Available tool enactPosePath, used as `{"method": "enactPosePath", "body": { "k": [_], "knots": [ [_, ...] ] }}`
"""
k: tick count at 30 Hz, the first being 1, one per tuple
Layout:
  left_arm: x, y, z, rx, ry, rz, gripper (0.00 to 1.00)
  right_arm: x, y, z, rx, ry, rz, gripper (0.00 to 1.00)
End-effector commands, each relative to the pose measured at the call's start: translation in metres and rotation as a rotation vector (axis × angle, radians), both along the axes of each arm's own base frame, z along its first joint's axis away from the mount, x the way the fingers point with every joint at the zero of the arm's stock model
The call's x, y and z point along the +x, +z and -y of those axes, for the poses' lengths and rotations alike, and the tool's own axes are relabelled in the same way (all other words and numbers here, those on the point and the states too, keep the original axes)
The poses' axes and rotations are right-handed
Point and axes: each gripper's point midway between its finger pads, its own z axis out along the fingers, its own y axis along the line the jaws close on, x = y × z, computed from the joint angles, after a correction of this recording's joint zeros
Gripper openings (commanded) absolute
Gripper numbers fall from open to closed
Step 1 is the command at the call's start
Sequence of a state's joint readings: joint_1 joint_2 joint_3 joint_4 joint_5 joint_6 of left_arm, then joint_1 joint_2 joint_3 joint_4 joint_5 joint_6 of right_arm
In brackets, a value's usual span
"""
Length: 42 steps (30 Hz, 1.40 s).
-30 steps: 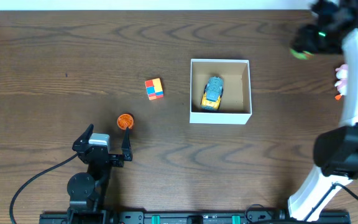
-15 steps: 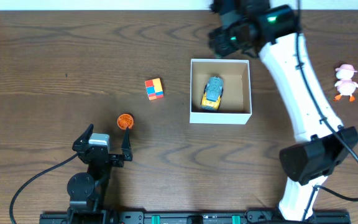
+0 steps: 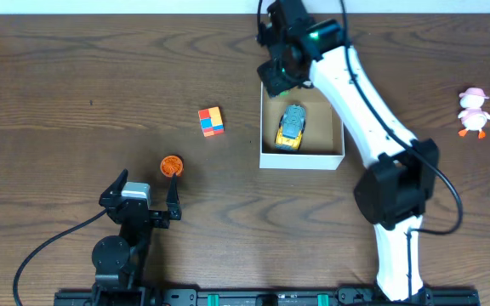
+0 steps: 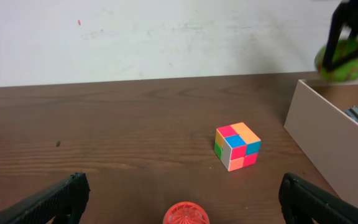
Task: Pack container
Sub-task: 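Carry green ball left and drop it into the box, then move right gripper right over the pink duck figure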
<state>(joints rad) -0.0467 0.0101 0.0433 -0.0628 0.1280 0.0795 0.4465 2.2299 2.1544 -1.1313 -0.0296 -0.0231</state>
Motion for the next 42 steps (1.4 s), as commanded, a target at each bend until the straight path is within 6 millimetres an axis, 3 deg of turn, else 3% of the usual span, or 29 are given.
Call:
{"method": "enactPosePath", "body": {
  "k": [1,5,20,23,26,29,32,34,36,39,42],
  "knots": [
    [0.000,-0.017,0.001,0.010,-0.008,-0.036,0.98,-0.003,-0.018,-0.006,0.000,-0.013,-0.040,0.63],
    [0.000,-0.017,0.001,0.010,-0.008,-0.037,0.98,-0.004,-0.028,-0.007,-0.010,-0.010,-0.060,0.68],
    [0.000,-0.017,0.001,0.010,-0.008,-0.036,0.98,-0.002,-0.021,-0.008,-0.006,-0.010,-0.049,0.87],
    [0.000,-0.017,0.001,0.010,-0.008,-0.037,0.98,0.002,0.001,-0.009,0.017,-0.019,-0.012,0.90],
    [0.000,-0.017,0.001,0.010,-0.008,-0.037,0.98,0.007,0.042,-0.011,0.058,-0.026,0.064,0.93],
    [0.000,-0.017,0.001,0.010,-0.008,-0.037,0.98,0.010,0.099,-0.008,0.110,-0.038,0.173,0.99],
    [0.000,-0.017,0.001,0.010,-0.008,-0.037,0.98,0.010,0.162,0.021,0.126,-0.134,0.300,0.99],
    [0.000,-0.017,0.001,0.010,-0.008,-0.037,0.98,0.009,0.197,0.057,0.095,-0.235,0.383,0.99],
    [0.000,-0.017,0.001,0.010,-0.008,-0.037,0.98,0.005,0.220,0.102,0.039,-0.353,0.440,0.99],
    [0.000,-0.017,0.001,0.010,-0.008,-0.037,0.98,-0.008,0.233,0.171,-0.041,-0.500,0.446,0.99],
    [0.000,-0.017,0.001,0.010,-0.008,-0.037,0.98,-0.018,0.224,0.236,-0.109,-0.632,0.385,0.99]
  ]
}}
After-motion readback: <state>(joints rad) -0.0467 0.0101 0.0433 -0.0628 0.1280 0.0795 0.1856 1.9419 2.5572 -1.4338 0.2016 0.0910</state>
